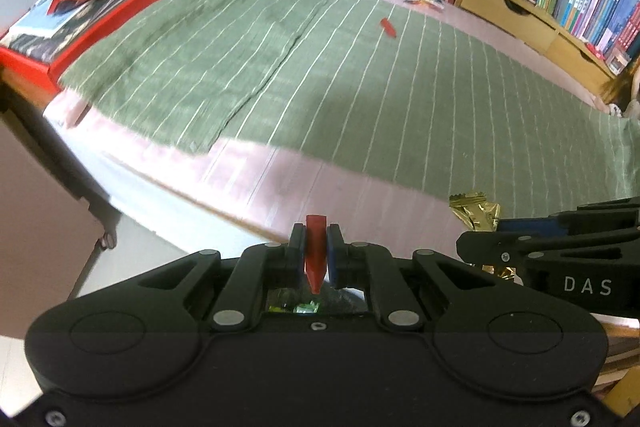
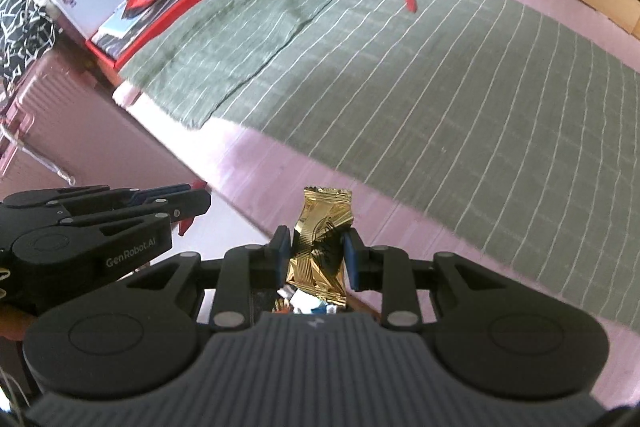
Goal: Collect trash
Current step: 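Carry the red candy piece and gold wrapper off the bed over the black bin, then open both grippers to drop the candy and wrapper into the bin, then move both open grippers back over the bed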
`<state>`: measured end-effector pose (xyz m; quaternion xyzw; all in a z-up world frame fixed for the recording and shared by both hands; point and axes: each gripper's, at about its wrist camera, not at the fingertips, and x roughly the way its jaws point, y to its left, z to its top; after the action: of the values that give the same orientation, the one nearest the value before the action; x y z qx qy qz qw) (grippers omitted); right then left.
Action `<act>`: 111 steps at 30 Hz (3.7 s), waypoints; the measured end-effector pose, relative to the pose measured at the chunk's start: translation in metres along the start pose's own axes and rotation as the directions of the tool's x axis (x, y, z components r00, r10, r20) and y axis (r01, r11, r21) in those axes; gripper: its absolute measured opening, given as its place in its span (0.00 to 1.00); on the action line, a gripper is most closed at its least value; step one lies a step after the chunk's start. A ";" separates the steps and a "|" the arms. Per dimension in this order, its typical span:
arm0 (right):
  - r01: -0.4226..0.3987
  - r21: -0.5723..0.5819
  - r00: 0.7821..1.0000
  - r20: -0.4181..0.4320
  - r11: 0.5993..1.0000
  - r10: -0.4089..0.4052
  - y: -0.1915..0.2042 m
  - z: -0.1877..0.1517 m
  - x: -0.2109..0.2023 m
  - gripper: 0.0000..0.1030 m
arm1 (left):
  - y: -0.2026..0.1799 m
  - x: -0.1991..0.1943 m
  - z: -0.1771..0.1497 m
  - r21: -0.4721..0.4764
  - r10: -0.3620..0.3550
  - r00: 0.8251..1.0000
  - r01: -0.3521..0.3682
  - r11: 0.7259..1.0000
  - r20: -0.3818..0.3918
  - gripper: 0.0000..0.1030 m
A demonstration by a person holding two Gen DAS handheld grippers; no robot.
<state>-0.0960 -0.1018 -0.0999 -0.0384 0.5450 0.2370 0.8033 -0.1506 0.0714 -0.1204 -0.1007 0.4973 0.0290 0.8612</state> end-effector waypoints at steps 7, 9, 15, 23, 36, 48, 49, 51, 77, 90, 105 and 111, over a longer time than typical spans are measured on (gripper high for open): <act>-0.012 -0.014 0.999 -0.037 1.000 0.012 0.017 -0.022 0.011 0.31 | 0.016 0.003 -0.029 -0.016 0.012 0.999 -0.013 1.000 -0.042 0.10; -0.016 -0.018 0.999 -0.050 1.000 0.015 0.021 -0.028 0.016 0.31 | 0.020 0.005 -0.038 -0.021 0.016 0.998 -0.017 1.000 -0.056 0.10; -0.027 -0.032 0.995 -0.093 0.999 0.024 0.030 -0.044 0.031 0.31 | 0.032 0.015 -0.061 -0.040 0.026 0.995 -0.030 0.999 -0.096 0.10; -0.042 -0.037 0.989 -0.146 0.998 0.036 0.035 -0.057 0.057 0.32 | 0.046 0.035 -0.085 -0.061 0.039 0.988 -0.049 0.997 -0.152 0.10; -0.056 -0.070 0.978 -0.207 0.996 0.040 0.041 -0.066 0.088 0.38 | 0.057 0.059 -0.106 -0.097 0.048 0.978 -0.069 0.993 -0.201 0.12; -0.053 -0.044 0.980 -0.196 0.998 0.044 0.035 -0.066 0.086 0.62 | 0.052 0.059 -0.105 -0.098 0.081 0.979 -0.101 0.990 -0.189 0.46; -0.053 -0.043 0.981 -0.191 0.998 0.044 0.034 -0.065 0.084 0.62 | 0.052 0.057 -0.103 -0.096 0.084 0.979 -0.103 0.990 -0.184 0.46; -0.053 -0.040 0.983 -0.176 0.998 0.045 0.034 -0.063 0.079 0.64 | 0.051 0.053 -0.099 -0.092 0.089 0.981 -0.106 0.990 -0.174 0.48; 0.029 -0.007 0.990 0.139 1.000 -0.028 -0.015 0.035 -0.044 0.71 | 0.001 -0.041 0.047 0.019 0.025 0.988 -0.028 0.999 0.155 0.78; 0.141 0.037 0.944 0.295 0.989 -0.145 -0.092 0.140 -0.088 0.74 | -0.067 -0.025 0.173 0.042 -0.054 0.965 0.044 0.998 0.257 0.77; 0.143 0.147 0.978 0.128 0.979 -0.162 -0.209 0.273 -0.007 0.88 | -0.121 0.129 0.258 -0.065 0.022 0.995 -0.016 0.998 0.094 0.72; 0.112 0.210 0.994 -0.038 0.971 -0.107 -0.242 0.334 0.061 0.91 | -0.123 0.183 0.271 -0.084 0.042 0.998 -0.039 0.996 0.037 0.67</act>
<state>0.3102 -0.1887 -0.0673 0.0141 0.5746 0.1325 0.8075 0.1909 -0.0032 -0.1291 -0.1258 0.4807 0.0691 0.8650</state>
